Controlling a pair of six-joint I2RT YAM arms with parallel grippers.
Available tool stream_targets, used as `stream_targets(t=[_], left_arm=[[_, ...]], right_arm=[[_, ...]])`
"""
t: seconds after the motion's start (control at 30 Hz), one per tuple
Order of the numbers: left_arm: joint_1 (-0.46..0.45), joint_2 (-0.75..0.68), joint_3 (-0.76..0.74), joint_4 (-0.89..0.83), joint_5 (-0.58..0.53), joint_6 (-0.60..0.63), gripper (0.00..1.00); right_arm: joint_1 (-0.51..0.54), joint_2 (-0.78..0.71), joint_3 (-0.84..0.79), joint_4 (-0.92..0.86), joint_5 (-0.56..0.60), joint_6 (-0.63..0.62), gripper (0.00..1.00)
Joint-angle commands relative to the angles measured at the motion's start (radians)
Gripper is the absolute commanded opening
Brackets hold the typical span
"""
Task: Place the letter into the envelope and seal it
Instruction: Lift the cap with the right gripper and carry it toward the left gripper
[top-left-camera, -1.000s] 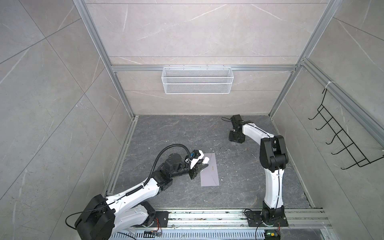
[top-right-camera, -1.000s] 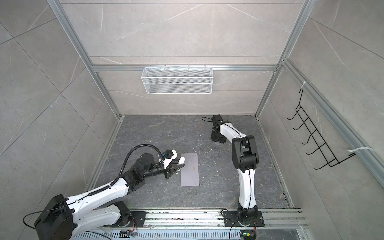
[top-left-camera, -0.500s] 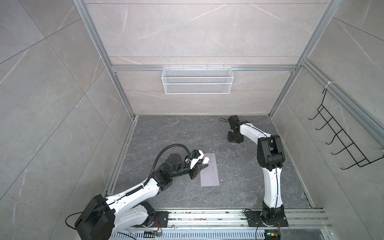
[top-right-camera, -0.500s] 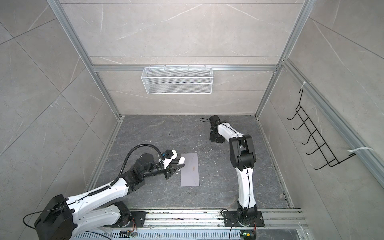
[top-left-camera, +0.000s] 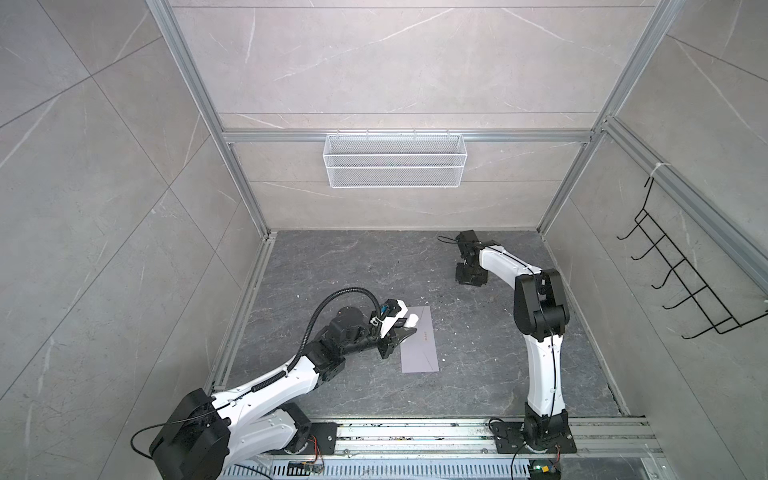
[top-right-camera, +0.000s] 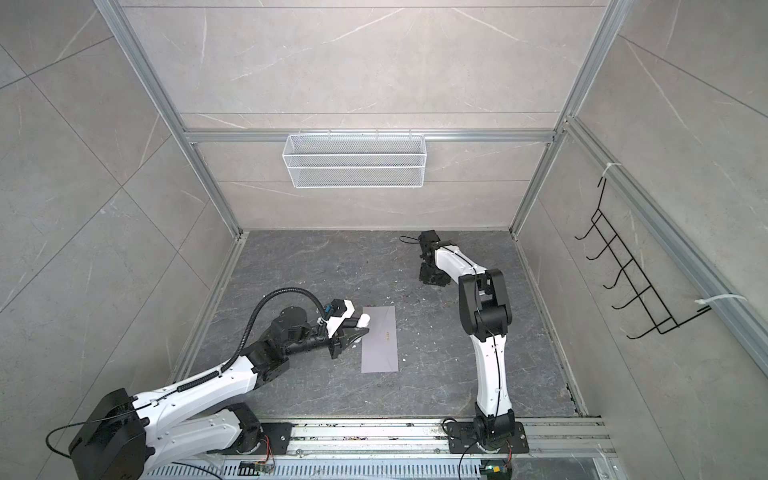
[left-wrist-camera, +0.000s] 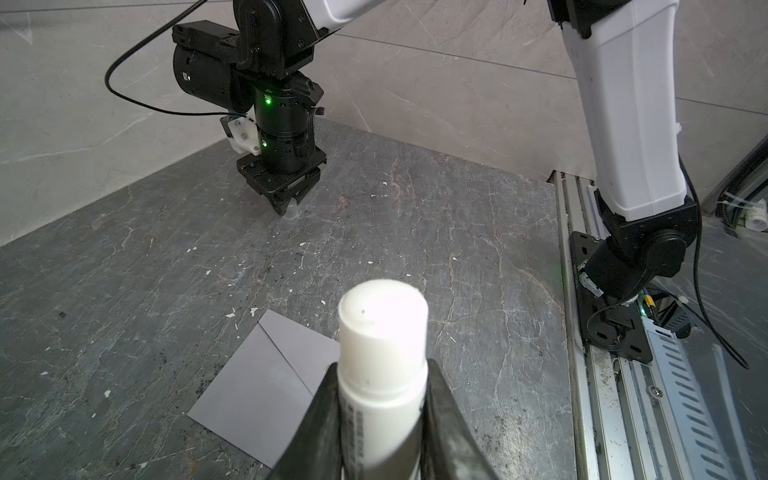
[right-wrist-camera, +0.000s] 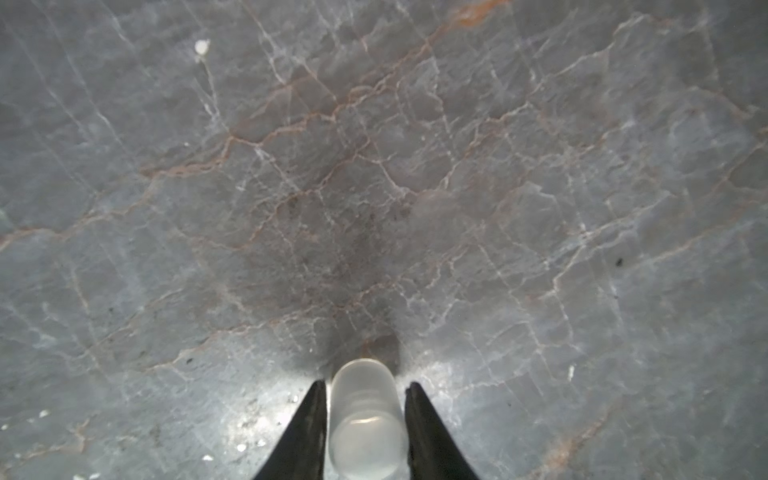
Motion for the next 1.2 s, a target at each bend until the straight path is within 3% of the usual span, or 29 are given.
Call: stream_targets(t=[0.0, 1.17], left_arm=[[-0.003, -0.003, 0.024, 0.049, 0.022, -0.007, 0.0], [-0.003, 0.009, 0.032, 0.047, 0.025, 0.002, 0.0]], right_arm=[[0.009, 0.005, 0.023, -0.029, 0.02, -0.008, 0.39], [0.008, -0.077, -0.016, -0.029, 0.016, -0.007, 0.26]])
